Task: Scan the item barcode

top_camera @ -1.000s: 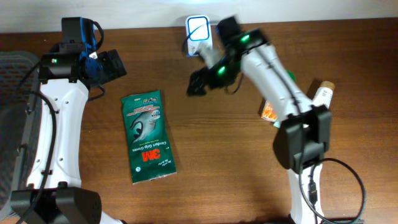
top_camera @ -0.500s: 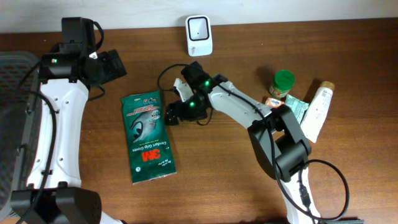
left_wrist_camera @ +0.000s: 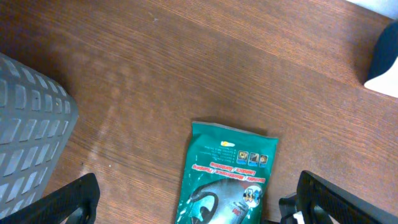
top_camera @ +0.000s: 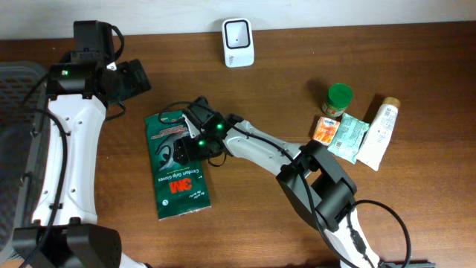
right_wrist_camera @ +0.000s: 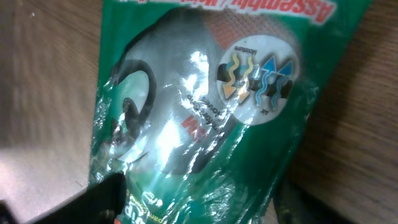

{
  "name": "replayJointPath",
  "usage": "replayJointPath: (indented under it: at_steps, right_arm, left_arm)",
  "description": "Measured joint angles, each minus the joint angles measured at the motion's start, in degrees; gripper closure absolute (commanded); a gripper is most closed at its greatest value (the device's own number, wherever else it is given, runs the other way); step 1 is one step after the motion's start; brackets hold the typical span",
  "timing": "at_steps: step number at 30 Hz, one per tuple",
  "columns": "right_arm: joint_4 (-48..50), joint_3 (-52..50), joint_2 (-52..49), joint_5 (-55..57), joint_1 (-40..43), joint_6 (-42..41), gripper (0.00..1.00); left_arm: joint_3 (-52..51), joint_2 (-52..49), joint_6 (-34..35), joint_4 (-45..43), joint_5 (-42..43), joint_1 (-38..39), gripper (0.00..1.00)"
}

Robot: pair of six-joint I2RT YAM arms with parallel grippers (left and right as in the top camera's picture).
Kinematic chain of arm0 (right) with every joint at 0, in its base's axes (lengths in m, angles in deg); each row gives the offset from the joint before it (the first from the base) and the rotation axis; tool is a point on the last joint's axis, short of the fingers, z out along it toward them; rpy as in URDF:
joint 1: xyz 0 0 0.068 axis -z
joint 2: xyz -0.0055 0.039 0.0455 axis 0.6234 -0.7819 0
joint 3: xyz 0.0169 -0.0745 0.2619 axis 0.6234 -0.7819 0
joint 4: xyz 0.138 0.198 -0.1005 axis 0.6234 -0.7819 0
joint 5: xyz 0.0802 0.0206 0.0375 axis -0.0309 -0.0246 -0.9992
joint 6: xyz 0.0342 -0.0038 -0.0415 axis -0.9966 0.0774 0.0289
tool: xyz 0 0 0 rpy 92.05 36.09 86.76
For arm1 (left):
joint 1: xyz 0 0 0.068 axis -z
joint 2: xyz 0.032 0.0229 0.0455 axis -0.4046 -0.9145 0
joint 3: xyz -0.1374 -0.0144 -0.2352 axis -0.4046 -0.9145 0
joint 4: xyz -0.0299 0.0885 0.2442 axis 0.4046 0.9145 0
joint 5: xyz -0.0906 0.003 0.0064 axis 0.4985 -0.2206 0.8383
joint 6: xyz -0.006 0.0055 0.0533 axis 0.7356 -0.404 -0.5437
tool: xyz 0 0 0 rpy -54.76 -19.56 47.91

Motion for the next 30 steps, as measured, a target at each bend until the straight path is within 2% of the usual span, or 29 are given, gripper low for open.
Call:
replayJointPath:
  at_steps: [2,6,8,12,19,30]
  right_arm:
    - [-0.2,0.3,-0.3,1.3,-0.1,-1.1,0.56]
    - [-0.3,0.5,-0.9,3.6,-0.1,-3.4,0.85]
    - [-0.4,0.5,-1.2,4.2,-0.1,-3.6,0.96]
    - [-2.3,1.4,-1.8,3.6,0.3,-4.0,0.96]
    - [-14.4,4.7,-2.0,2.2,4.3,-2.3,0.95]
    - [-26.9,4.6,3.2,4.2,15.3,9.9,0.96]
  left_arm:
    - [0.0,0.0,0.0,0.0,0.0,0.0,0.01]
    - [0.0,0.0,0.0,0.0,0.0,0.0,0.01]
    - [0.0,0.0,0.0,0.0,0.0,0.0,0.01]
    - [0.0,0.0,0.0,0.0,0.0,0.0,0.01]
    - [0.0,0.0,0.0,0.0,0.0,0.0,0.01]
    - [0.0,0.0,0.0,0.0,0.0,0.0,0.01]
